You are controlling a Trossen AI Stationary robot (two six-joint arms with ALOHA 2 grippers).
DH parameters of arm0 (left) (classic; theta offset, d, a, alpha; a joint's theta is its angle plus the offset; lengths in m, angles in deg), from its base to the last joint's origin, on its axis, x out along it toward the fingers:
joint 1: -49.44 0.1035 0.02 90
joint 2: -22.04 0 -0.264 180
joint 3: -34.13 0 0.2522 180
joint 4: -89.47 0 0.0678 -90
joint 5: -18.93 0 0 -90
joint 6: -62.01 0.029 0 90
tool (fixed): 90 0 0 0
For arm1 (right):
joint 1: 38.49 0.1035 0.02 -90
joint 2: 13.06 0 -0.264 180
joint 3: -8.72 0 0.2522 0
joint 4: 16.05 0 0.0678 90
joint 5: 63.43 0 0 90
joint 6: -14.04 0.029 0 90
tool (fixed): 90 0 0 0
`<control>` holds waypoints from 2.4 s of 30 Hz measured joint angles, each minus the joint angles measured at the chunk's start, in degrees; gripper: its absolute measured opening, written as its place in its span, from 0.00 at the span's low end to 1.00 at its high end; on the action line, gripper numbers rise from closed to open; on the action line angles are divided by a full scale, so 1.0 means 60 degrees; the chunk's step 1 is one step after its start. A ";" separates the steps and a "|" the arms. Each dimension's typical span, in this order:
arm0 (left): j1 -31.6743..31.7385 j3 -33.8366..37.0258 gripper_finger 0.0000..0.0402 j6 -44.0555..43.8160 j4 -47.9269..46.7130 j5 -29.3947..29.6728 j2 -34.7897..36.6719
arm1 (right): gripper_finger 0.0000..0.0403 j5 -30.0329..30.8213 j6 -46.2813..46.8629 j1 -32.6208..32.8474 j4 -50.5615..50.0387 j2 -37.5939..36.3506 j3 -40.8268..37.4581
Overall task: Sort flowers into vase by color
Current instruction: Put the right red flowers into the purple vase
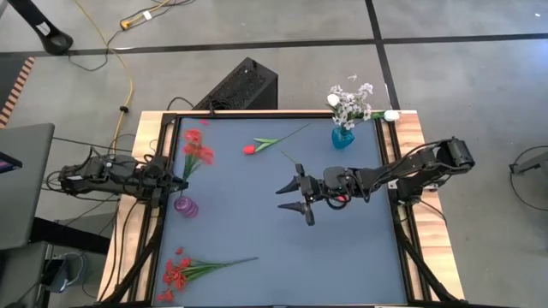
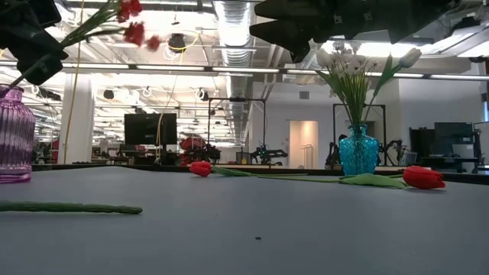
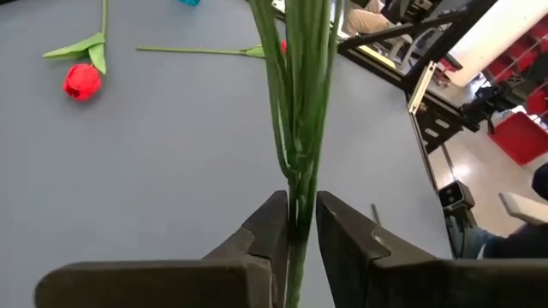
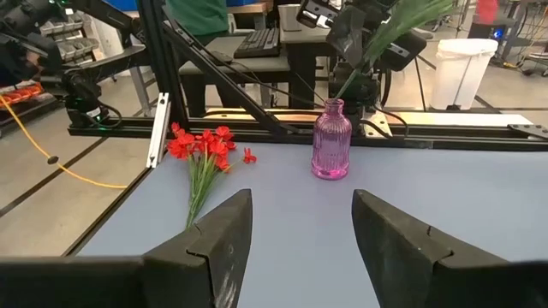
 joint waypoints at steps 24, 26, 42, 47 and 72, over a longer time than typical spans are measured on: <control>-0.0004 -0.0761 0.20 0.0242 -0.1005 -0.0587 0.0004 | 0.56 0.0000 -0.0071 0.0000 0.0005 0.0000 0.0000; -0.0004 -0.0934 0.20 0.0228 -0.1004 -0.0383 0.0004 | 0.56 0.0000 -0.0075 0.0000 0.0001 0.0000 0.0000; -0.0004 -0.1584 0.20 -0.0181 -0.0612 0.0503 -0.1122 | 0.56 0.0003 -0.0264 -0.0134 -0.0003 0.0000 0.0000; -0.0004 -0.3105 0.20 -0.0004 -0.1749 0.0516 -0.2629 | 0.56 0.0004 -0.0272 -0.0135 -0.0003 0.0000 0.0000; -0.0004 -0.4615 0.60 0.0733 -0.2769 0.0738 -0.6450 | 0.56 -0.0299 -0.0352 -0.0102 -0.0487 0.0000 0.0000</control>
